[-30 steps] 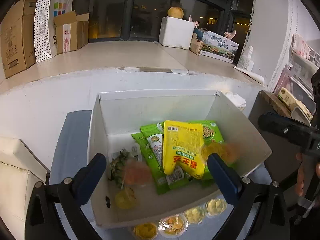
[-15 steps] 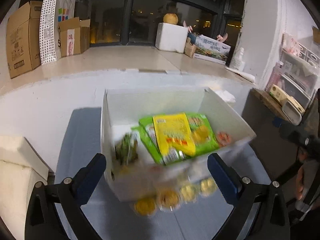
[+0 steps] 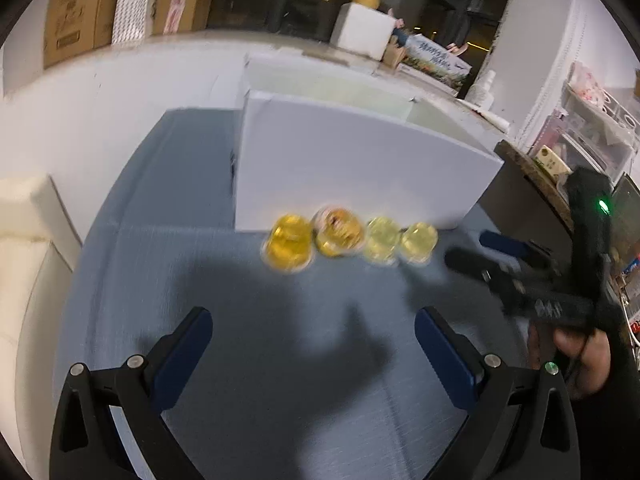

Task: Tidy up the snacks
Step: 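Grasp a clear jelly cup with the right tool while the left tool grasps a yellow cup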

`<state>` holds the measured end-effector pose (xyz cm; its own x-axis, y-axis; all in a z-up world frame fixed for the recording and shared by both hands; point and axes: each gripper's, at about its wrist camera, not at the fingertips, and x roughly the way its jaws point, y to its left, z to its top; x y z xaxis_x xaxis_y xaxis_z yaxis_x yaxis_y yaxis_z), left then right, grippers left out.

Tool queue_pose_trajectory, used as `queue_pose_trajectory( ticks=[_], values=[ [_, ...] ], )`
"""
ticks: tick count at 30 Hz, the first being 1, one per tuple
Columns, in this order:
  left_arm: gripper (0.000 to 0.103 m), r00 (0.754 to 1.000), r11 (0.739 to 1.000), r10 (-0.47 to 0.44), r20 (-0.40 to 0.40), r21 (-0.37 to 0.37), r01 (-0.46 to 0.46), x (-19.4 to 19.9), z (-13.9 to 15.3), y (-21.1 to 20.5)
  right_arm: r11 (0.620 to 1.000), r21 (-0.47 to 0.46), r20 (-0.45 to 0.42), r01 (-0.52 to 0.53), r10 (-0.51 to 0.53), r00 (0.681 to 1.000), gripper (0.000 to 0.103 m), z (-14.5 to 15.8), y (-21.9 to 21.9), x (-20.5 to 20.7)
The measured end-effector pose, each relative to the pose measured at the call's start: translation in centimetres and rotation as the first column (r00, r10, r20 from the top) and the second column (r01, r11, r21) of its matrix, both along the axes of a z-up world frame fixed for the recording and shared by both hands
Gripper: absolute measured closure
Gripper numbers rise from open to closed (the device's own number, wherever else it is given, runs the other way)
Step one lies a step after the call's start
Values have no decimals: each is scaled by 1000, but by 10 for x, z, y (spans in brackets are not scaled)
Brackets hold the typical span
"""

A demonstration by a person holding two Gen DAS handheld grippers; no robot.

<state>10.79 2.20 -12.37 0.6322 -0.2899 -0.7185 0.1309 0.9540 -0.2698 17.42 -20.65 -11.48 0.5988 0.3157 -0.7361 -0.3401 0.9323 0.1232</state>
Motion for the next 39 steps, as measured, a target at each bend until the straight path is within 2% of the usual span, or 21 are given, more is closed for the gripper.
queue_pose_trajectory(
  ticks=[2, 4, 6, 7, 11, 14, 16, 19, 23, 28, 30, 31, 33, 34, 35, 36, 38, 39],
  values=[
    [0, 1000, 1000, 12, -7, -4, -12, -1, -4, 3, 1000, -14, -23, 5, -5, 1000, 13, -7, 2, 14],
    [0, 1000, 1000, 24, -14, -11, -24, 0, -8, 6, 1000, -31, -49, 4, -5, 999, 35, -14, 5, 23],
    [0, 999, 999, 28, -21, -15, -29, 0, -11, 7, 999, -35, -73, -15, 13, 997, 45, -21, 9, 29],
    [0, 999, 999, 29, -23, -15, -30, 1, -12, 8, 999, -23, -79, -32, 30, 996, 62, -23, 10, 30],
    [0, 1000, 1000, 20, -23, -11, -20, 5, -13, 6, 998, 10, -65, -63, 63, 996, 68, -20, 10, 26],
    [0, 1000, 1000, 11, -24, 4, -11, 12, -15, 5, 997, 26, -54, -69, 70, 996, 68, -14, 10, 15],
    [0, 1000, 999, 16, -18, 28, -16, 21, -15, 5, 997, 42, -46, -72, 74, 996, 68, -9, 7, 7],
    [0, 999, 994, 37, -16, 107, -35, 40, -17, 2, 994, 75, -52, -73, 77, 996, 68, -3, 3, -6],
    [0, 997, 982, 70, -28, 178, -64, 67, -23, 2, 993, 88, -12, -81, 83, 997, 68, 10, 1, -31],
    [0, 998, 971, 51, -34, 235, -41, 83, -32, -8, 990, 106, 21, -89, 87, 996, 68, 19, -2, -55],
    [1, 998, 972, 45, -33, 233, -36, 87, -35, -11, 990, 110, 24, -89, 87, 996, 68, 18, 1, -57],
    [3, 999, 972, 42, -35, 233, -33, 89, -36, -12, 990, 113, 22, -88, 86, 996, 68, 17, 1, -56],
    [26, 999, 971, 39, -30, 237, -30, 92, -36, -14, 989, 124, 16, -84, 83, 996, 68, 17, 1, -56],
    [36, 1000, 977, 13, -23, 212, -8, 90, -33, -15, 988, 130, 13, -84, 83, 996, 68, 16, 2, -56],
    [52, 1000, 978, 2, -19, 208, 2, 88, -31, -18, 988, 132, 10, -84, 84, 996, 68, 15, 4, -52],
    [62, 1000, 979, -9, -14, 205, 12, 85, -30, -21, 988, 134, 10, -81, 80, 997, 68, 15, 3, -53],
    [66, 1000, 977, -16, 9, 212, 13, 77, -25, -24, 986, 142, 7, -81, 81, 997, 68, 14, 1, -53],
    [66, 1000, 982, -22, 16, 188, 19, 72, -23, -23, 986, 147, 9, -80, 80, 997, 68, 15, 0, -54]
  ],
)
